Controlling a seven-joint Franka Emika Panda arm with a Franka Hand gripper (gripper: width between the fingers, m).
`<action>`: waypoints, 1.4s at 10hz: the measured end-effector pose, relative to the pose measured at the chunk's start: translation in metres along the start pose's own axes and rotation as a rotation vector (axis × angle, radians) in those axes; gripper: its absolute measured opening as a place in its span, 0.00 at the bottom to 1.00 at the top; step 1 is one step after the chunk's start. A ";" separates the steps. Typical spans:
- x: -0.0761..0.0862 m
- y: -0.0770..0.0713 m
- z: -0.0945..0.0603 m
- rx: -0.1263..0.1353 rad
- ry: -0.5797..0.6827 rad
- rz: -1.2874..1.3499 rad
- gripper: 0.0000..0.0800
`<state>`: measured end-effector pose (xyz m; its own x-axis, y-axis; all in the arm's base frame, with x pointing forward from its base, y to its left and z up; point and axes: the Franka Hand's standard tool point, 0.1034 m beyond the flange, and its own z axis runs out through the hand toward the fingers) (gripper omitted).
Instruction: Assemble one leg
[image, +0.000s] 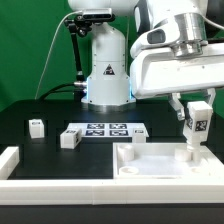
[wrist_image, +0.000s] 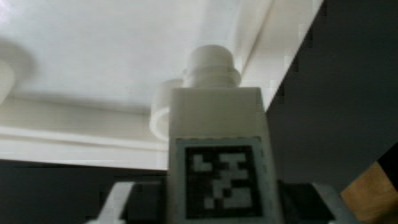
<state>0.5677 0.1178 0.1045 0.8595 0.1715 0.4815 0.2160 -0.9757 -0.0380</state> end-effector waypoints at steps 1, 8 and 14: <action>-0.003 -0.001 0.002 0.002 -0.012 0.000 0.36; 0.023 0.003 0.024 0.006 0.026 -0.027 0.36; 0.026 0.012 0.031 -0.003 0.040 -0.022 0.36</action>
Offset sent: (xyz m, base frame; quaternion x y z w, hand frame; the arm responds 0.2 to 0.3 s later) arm 0.0222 0.0025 -0.0080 -0.0100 0.0280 -0.0422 0.9987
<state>0.6071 0.1146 0.0899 0.8352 0.1873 0.5170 0.2333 -0.9721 -0.0246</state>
